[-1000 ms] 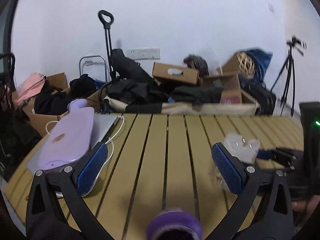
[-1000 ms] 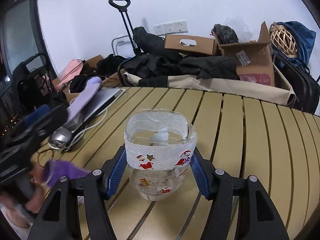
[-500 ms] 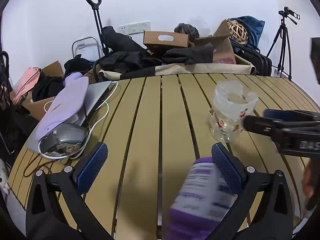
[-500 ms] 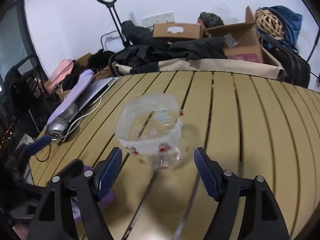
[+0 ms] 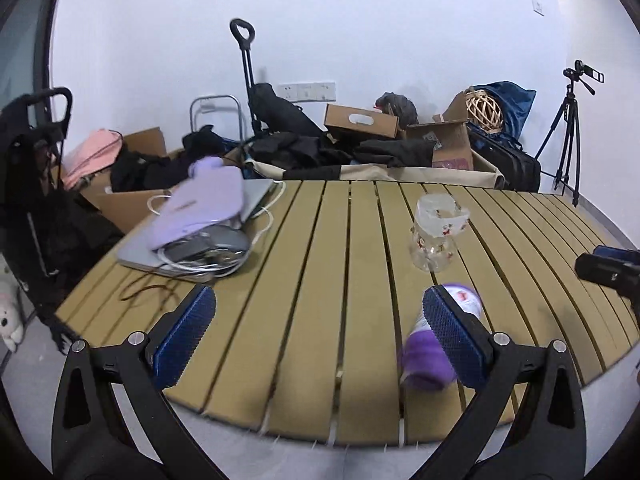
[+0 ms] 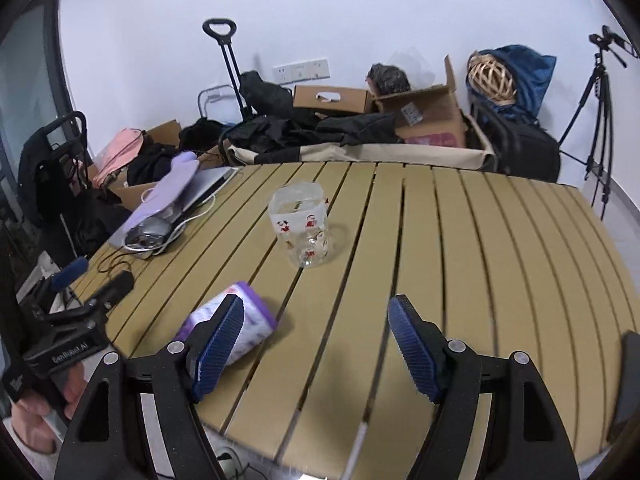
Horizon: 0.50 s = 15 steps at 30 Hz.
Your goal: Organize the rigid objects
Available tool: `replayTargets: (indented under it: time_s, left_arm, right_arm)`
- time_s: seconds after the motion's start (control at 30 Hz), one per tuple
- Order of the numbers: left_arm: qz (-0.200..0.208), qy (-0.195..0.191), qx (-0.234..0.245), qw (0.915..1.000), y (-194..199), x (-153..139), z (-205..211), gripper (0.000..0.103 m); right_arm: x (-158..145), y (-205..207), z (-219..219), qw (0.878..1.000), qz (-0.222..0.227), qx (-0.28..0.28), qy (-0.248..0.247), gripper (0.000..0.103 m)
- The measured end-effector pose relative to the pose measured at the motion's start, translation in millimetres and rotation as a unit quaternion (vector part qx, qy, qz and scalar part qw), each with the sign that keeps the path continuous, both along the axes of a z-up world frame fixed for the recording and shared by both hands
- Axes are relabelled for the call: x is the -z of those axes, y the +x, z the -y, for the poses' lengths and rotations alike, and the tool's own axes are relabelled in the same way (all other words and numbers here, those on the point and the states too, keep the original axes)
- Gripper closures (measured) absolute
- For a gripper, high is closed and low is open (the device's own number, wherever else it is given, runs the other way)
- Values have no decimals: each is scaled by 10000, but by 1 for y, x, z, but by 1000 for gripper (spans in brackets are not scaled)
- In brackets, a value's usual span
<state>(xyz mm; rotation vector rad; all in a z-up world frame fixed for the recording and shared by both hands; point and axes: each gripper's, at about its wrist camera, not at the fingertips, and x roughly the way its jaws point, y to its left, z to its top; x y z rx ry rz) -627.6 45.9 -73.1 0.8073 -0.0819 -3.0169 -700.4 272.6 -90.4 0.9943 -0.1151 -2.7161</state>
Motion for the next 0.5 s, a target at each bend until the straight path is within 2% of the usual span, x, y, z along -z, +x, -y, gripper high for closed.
replayTargets:
  time_s: [0.1, 0.27, 0.37, 0.5]
  left_arm:
    - [-67, -75, -114, 9999, 31, -17, 7, 0]
    - [-59, 272, -303, 9992, 95, -37, 23, 0]
    - [-1, 319, -327, 9990, 135, -49, 29, 0]
    - [-215, 396, -345, 9984, 202, -67, 40, 0]
  right_arm:
    - [-13, 33, -5, 10000, -63, 42, -55, 23]
    - [-26, 90, -5, 9999, -45, 90, 22, 23]
    - [-30, 126, -7, 9999, 15, 105, 7, 23]
    - [-48, 183, -12, 9999, -121, 58, 2, 23]
